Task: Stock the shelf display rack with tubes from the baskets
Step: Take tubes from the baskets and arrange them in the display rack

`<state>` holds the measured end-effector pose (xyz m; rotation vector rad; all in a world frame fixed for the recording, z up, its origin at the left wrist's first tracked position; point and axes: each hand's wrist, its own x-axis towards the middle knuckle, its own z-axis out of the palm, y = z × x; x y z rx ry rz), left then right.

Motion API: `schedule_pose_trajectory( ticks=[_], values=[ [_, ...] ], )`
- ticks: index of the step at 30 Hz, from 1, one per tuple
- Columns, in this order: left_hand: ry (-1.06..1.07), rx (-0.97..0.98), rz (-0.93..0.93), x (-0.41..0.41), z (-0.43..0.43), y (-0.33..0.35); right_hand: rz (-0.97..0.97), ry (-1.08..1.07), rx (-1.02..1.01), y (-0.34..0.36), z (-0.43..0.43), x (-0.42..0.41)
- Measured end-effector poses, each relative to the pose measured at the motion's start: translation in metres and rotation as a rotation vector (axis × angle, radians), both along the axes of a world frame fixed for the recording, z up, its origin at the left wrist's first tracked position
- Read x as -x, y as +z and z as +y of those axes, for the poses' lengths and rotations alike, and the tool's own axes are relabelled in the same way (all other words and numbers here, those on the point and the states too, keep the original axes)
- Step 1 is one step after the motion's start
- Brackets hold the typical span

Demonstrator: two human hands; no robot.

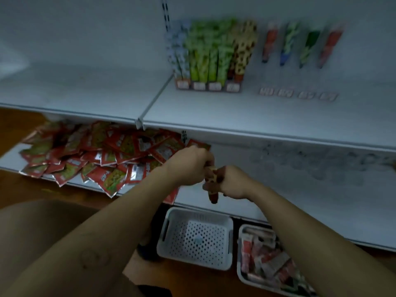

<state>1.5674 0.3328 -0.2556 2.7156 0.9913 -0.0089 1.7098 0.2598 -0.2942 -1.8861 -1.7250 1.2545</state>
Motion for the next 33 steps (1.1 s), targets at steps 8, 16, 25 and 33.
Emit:
schedule_pose_trajectory(
  ticks=[8, 16, 25, 33],
  values=[
    [0.014, -0.205, -0.436, -0.033, 0.02, 0.129, -0.047, -0.271, -0.593, 0.136, 0.021, -0.029],
    [0.025, -0.315, -0.569, -0.048, 0.066, 0.152, -0.16, -0.309, -0.788, 0.177, 0.069, -0.063],
    [0.087, -0.581, -0.436, -0.078, 0.134, 0.137, -0.103, -0.532, -0.98, 0.177, 0.139, -0.108],
    [0.077, -0.602, -0.354, -0.101, 0.17, 0.116, -0.277, -0.464, -0.961, 0.158, 0.155, -0.094]
  ],
)
